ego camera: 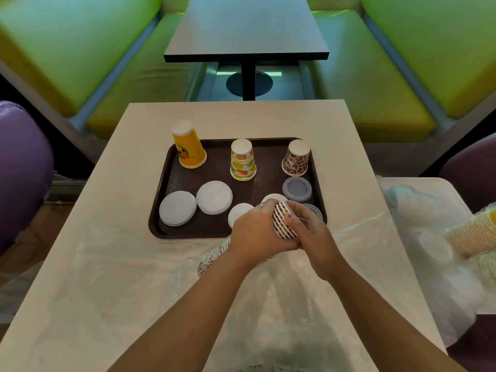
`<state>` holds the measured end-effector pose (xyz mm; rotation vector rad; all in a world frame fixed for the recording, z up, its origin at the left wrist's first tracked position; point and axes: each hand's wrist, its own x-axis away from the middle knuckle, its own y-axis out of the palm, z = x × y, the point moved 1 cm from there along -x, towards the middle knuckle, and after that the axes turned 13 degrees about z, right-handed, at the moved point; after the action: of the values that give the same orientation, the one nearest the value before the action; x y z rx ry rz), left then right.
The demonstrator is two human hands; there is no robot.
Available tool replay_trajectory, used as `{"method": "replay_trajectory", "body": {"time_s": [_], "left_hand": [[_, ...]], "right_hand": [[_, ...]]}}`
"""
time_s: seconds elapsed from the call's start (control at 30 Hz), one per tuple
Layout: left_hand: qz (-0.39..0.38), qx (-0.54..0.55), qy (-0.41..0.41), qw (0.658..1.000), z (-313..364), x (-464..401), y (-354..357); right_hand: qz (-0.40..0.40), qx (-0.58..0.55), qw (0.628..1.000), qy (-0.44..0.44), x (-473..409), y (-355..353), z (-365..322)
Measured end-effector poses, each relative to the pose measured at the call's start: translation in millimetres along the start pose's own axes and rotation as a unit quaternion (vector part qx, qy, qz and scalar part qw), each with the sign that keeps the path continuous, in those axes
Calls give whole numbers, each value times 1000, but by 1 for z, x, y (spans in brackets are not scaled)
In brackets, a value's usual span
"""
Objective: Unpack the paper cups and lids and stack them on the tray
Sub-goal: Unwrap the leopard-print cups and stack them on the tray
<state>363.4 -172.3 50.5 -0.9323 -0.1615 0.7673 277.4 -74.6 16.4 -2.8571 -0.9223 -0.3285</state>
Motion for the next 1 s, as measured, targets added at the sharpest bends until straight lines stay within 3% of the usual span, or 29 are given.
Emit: {"method": "replay_trajectory", "body": {"time_s": [0.3, 0.4, 0.6, 0.9, 1.0], "left_hand": [[-21, 13, -3, 1000, -6, -10, 3], [-12, 18, -11, 1000, -6, -13, 4], [17, 3, -43, 999, -12, -16, 8], [20, 33, -61, 997, -15, -25, 4], [4, 58, -73, 996, -18, -29, 1]], "right_hand": [[-63, -5, 997, -32, -12, -1, -8], [-79, 64, 990, -96, -17, -4, -14], [2, 264, 918, -296, -25, -6, -23], [119, 251, 888, -366, -28, -6, -25], [88, 256, 886, -377, -38, -15, -30]]}}
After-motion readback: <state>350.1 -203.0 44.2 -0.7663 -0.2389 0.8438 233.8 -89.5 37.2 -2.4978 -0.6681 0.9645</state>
